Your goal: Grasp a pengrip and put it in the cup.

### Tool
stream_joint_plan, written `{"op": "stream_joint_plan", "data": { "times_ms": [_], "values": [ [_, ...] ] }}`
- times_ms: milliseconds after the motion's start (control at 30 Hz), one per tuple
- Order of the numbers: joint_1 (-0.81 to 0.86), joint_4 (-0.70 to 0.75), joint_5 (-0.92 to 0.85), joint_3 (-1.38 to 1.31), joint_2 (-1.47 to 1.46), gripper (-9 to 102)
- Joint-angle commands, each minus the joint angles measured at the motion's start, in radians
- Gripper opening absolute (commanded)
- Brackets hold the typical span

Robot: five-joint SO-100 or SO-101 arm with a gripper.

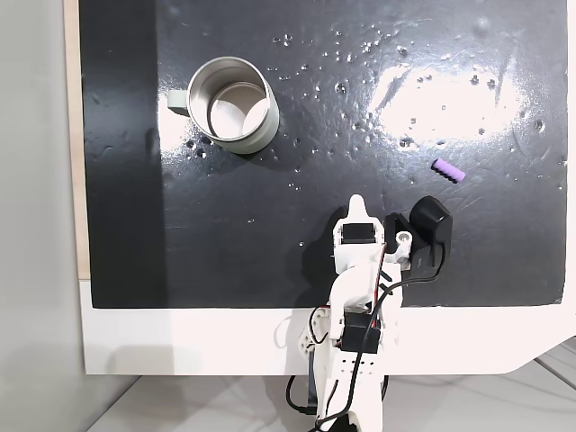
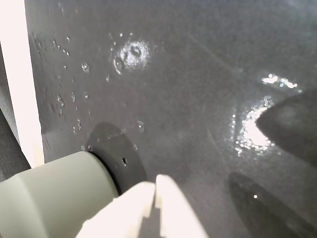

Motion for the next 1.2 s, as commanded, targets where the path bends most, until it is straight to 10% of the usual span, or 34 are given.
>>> {"op": "stream_joint_plan", "data": {
  "times_ms": [0, 600, 1167],
  "values": [
    [-0.002, -0.034, 0.081, -0.003, 0.015, 0],
    [0.103, 0.046, 0.028, -0.193, -0.015, 0],
    [0.353, 0.193, 0.000, -0.819, -0.752, 16]
  ]
}}
